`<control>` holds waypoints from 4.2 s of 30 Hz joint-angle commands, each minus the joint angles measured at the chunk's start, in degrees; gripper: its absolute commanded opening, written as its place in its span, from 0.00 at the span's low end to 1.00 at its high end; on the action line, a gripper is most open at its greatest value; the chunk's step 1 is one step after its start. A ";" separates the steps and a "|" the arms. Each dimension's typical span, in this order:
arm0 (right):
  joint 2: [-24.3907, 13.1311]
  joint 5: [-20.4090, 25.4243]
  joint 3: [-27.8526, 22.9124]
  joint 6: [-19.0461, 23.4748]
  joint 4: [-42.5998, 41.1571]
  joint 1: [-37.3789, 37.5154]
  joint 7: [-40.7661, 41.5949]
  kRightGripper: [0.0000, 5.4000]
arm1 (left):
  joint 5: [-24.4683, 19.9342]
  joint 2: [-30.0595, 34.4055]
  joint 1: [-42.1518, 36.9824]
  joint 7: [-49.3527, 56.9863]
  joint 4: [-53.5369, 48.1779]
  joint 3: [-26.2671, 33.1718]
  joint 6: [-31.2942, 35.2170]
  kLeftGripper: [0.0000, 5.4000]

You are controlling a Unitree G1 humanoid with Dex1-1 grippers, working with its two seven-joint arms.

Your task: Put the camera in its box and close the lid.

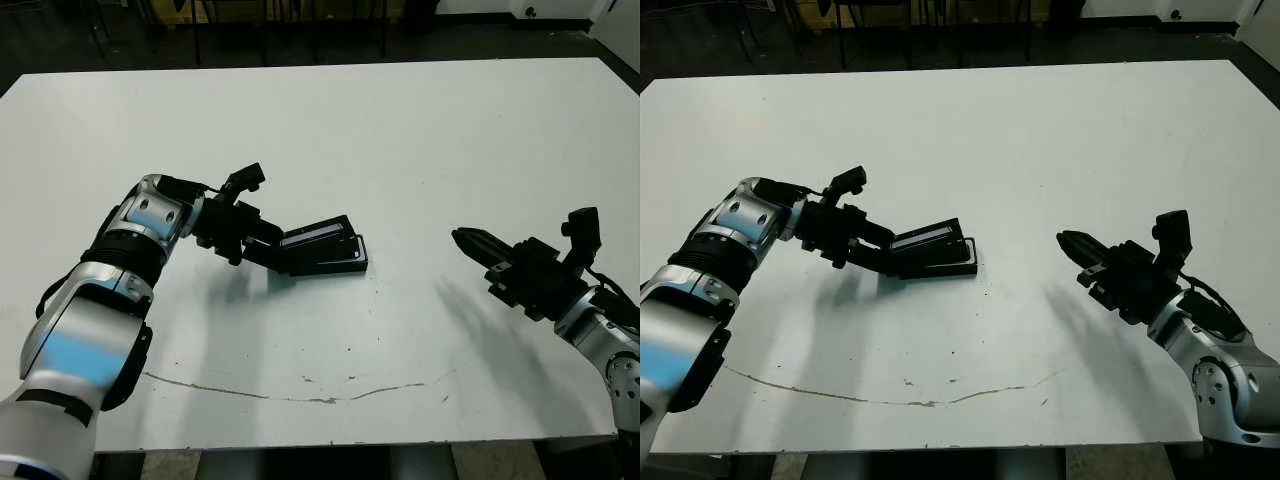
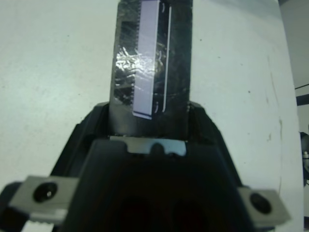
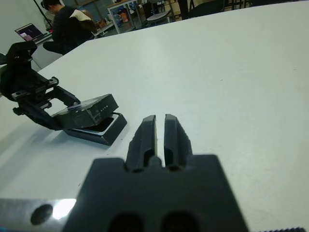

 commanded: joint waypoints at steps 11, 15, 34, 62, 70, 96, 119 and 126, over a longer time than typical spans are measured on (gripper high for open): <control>-0.63 -1.01 -0.08 -0.27 0.83 1.00 0.96 0.00 | 4.00 -3.64 0.77 -0.22 1.47 -3.01 -2.68 0.49; -0.62 -1.13 -0.24 1.16 -0.15 1.28 -0.60 0.00 | 6.35 -4.10 0.67 1.04 1.52 -4.61 -3.32 0.49; -0.26 -3.27 0.13 -1.92 1.74 1.91 0.89 0.00 | 8.76 -7.87 0.24 4.43 -0.08 -7.12 -2.91 0.49; 0.84 -2.75 0.49 -2.54 -0.12 3.33 0.49 0.00 | 11.87 -9.08 -2.36 2.95 -4.75 -9.57 -1.22 0.49; 0.91 -2.52 0.52 -3.00 1.05 3.37 0.60 0.00 | 16.09 -6.97 -1.28 4.28 -4.89 -13.05 -3.27 0.62; 0.16 -2.71 1.40 -2.12 0.68 2.14 -0.06 0.00 | 15.09 13.27 14.86 6.53 -18.93 -11.56 -4.62 0.99; 3.44 -0.38 0.91 -0.72 -1.99 2.02 -3.52 0.00 | -7.04 -6.30 44.81 58.67 -69.59 18.57 1.82 0.70; 5.31 -3.56 1.89 -5.04 0.08 2.66 -5.52 0.00 | -4.14 -16.16 45.12 70.82 -72.84 11.56 5.37 0.45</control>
